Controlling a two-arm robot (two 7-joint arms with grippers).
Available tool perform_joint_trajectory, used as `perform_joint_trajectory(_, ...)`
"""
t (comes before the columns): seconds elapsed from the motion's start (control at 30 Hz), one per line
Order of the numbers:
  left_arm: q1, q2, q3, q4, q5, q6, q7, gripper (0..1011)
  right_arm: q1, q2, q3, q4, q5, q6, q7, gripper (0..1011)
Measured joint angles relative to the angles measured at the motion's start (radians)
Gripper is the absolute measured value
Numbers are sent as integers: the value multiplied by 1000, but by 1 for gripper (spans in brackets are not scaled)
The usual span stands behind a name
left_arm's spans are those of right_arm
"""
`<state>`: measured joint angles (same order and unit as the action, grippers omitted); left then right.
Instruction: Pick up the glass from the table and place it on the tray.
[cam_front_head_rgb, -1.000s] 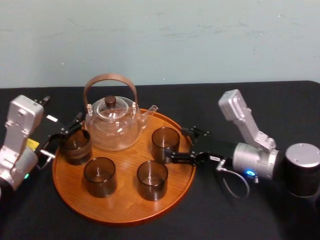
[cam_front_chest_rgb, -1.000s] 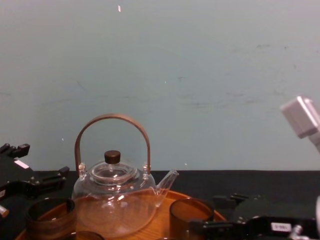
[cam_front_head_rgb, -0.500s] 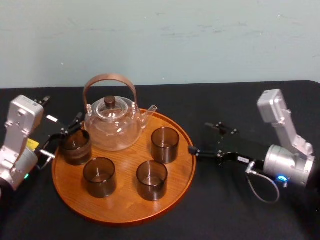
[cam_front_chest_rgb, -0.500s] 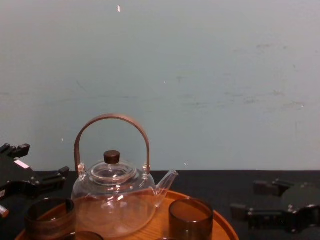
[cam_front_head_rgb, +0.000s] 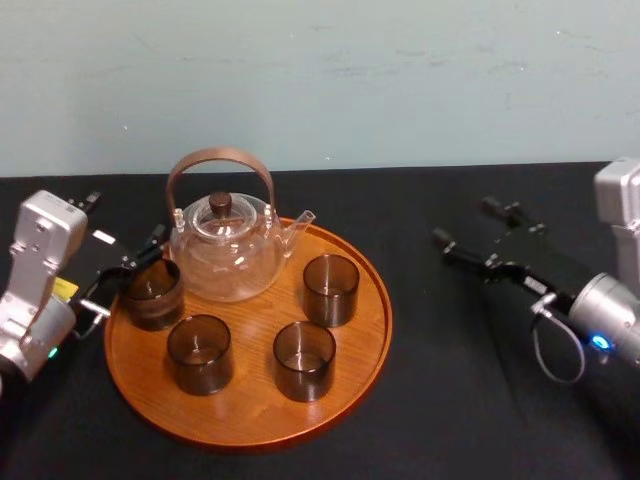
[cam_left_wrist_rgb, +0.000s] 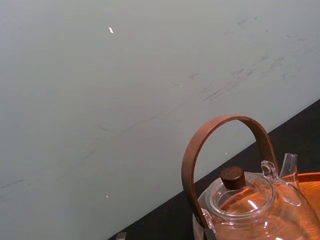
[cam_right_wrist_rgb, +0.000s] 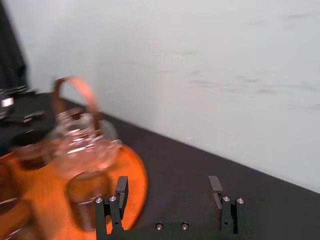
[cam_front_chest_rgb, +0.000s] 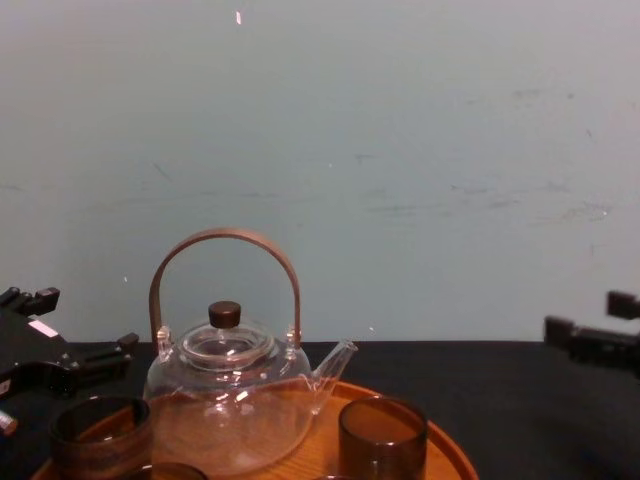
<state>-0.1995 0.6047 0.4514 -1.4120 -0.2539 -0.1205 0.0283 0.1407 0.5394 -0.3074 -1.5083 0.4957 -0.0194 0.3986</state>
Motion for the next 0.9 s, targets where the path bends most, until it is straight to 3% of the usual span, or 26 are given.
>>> perform_joint_trajectory(0.2, 0, 0, 0, 0, 0, 0, 0, 1002, -39, -29, 55, -5, -20, -25, -88, 1002)
perform_joint_trajectory(0.37, 0, 0, 0, 0, 0, 0, 0, 1001, -67, -43, 78, -5, -44, -48, -115, 1002)
perform_joint_trajectory(0.9, 0, 0, 0, 0, 0, 0, 0, 1001, -92, -99, 95, 48, -104, -99, -125, 1002)
